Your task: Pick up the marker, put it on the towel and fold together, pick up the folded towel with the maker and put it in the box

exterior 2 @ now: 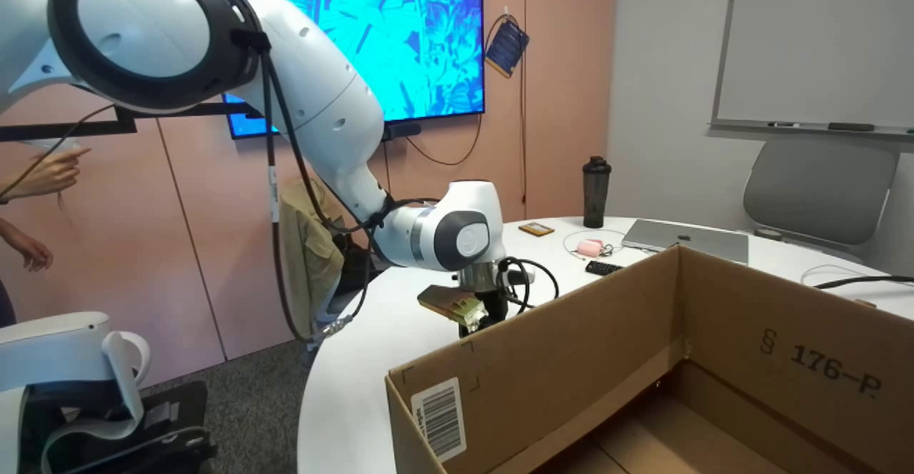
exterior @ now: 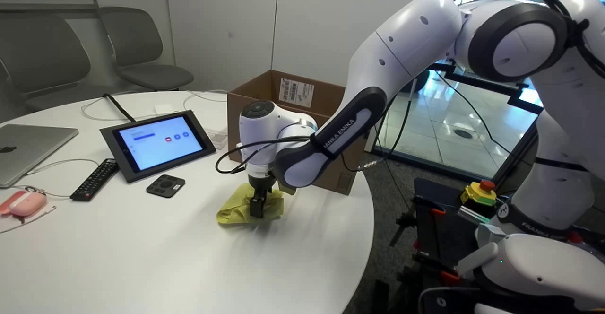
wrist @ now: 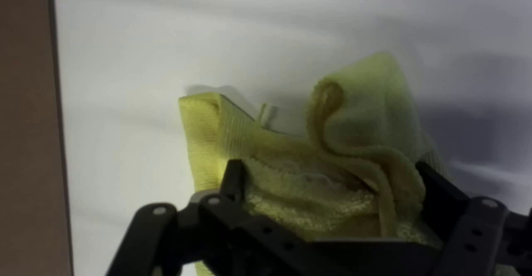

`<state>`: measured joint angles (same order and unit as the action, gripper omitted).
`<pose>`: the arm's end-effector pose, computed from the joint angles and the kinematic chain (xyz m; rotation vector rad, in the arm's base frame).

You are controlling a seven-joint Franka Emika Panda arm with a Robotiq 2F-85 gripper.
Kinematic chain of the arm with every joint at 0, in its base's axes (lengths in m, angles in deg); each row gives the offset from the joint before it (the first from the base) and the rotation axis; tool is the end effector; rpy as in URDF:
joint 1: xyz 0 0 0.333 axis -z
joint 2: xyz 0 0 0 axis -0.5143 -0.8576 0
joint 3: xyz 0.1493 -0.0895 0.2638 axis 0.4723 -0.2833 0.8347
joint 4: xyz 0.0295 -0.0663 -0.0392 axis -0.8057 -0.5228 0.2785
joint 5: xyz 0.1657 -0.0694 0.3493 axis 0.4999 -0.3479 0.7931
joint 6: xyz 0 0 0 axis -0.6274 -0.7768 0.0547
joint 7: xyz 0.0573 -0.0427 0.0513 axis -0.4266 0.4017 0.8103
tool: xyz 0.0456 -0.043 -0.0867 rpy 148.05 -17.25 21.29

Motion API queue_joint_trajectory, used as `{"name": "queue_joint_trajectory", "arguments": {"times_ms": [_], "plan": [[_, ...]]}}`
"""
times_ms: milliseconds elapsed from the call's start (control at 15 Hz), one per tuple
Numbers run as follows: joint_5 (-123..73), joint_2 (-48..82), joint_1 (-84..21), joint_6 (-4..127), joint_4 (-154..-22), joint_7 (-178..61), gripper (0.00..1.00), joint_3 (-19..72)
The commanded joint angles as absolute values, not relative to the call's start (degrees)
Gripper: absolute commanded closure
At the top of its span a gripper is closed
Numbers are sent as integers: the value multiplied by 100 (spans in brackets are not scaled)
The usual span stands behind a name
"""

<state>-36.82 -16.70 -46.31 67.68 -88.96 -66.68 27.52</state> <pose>0.6549 0.1485 0.1007 2.9209 0.3263 -0.0126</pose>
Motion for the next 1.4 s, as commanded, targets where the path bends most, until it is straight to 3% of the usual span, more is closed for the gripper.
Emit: {"name": "queue_joint_trajectory", "arguments": {"times_ms": [0,67,133,200,733,1133,1333], "plan": [[-3435,-2066,-4444,6704,-8402,-6504,0,2877],[-3379,-2122,-4416,6668,-8335,-6485,0,2907],[-3304,-2179,-4385,6627,-8260,-6481,8,2944],[-3248,-2228,-4376,6587,-8191,-6499,26,2950],[-3130,-1846,-4360,6529,-8401,-6549,84,2970],[-3135,-943,-4333,6737,-9098,-6542,97,3012],[-3165,-240,-4321,6848,-9541,-6702,94,2923]]}}
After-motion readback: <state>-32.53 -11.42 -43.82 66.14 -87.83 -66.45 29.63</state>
